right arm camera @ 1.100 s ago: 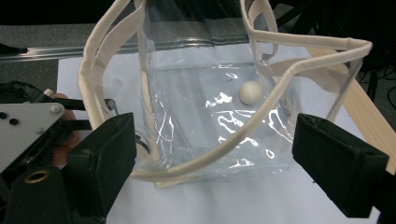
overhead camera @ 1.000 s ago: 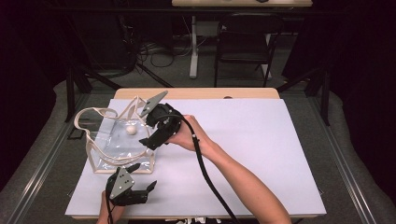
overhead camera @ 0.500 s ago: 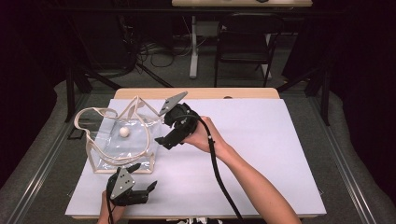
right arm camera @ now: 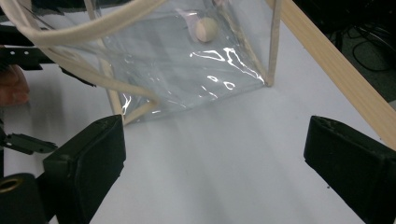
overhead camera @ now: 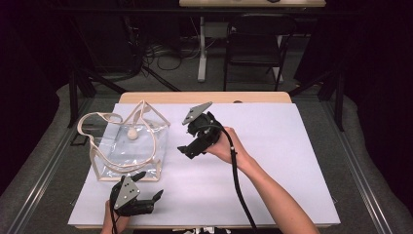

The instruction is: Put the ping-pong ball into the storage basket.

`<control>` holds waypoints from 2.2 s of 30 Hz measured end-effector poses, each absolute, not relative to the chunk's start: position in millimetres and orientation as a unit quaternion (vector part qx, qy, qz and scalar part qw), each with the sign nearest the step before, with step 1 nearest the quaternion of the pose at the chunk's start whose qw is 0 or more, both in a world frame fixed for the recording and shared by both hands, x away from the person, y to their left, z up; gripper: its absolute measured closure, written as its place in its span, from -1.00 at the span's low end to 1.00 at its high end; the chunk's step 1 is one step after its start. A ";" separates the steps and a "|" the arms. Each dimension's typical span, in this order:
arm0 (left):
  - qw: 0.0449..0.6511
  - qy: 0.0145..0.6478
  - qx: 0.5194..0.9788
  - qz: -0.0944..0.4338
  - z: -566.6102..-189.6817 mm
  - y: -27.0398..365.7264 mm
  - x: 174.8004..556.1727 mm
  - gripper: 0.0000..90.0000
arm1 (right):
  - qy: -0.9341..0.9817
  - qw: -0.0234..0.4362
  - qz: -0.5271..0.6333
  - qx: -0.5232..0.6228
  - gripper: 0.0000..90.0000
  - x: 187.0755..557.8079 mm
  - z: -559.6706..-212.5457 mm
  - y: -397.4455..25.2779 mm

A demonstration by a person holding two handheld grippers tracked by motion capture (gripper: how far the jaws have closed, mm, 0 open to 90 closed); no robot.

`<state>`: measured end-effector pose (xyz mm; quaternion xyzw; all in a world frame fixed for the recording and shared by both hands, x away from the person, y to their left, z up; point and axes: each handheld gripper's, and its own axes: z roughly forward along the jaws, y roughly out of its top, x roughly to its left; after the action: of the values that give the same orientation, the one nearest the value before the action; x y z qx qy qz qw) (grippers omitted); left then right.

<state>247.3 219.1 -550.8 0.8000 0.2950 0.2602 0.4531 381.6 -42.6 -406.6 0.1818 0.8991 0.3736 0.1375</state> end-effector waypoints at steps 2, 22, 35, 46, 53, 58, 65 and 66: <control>0.454 0.295 0.799 0.261 -550.6 219.2 247.2 -0.64 | 0.898 0.144 0.374 0.183 -0.90 380.3 -408.2 -47.3; 0.453 0.296 0.800 0.261 -551.0 219.4 247.5 -0.64 | 0.887 0.168 0.373 0.215 -0.93 367.9 -431.6 -92.3; 0.452 0.296 0.800 0.262 -550.8 219.2 247.0 -0.64 | 0.878 0.178 0.377 0.234 -0.93 360.6 -449.2 -116.0; 0.453 0.296 0.799 0.262 -551.0 219.4 247.1 -0.64 | 0.874 0.179 0.371 0.259 -0.93 356.5 -465.8 -134.7; 0.451 0.295 0.800 0.262 -551.3 219.0 247.6 -0.64 | 0.871 0.183 0.370 0.268 -0.93 353.7 -472.6 -145.1; 0.451 0.295 0.800 0.262 -551.3 218.9 247.5 -0.64 | 0.867 0.185 0.370 0.277 -0.93 350.2 -475.6 -152.3; 0.451 0.295 0.800 0.262 -551.5 218.8 247.7 -0.64 | 0.864 0.190 0.369 0.284 -0.95 344.4 -479.0 -162.3; 0.451 0.296 0.800 0.261 -551.5 218.8 247.8 -0.64 | 0.864 0.191 0.369 0.286 -0.95 343.6 -479.3 -163.7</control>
<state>247.8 218.8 -551.5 0.8004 0.2955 0.2613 0.4514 343.6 -163.7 -479.3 0.2856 0.8635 0.3694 0.1905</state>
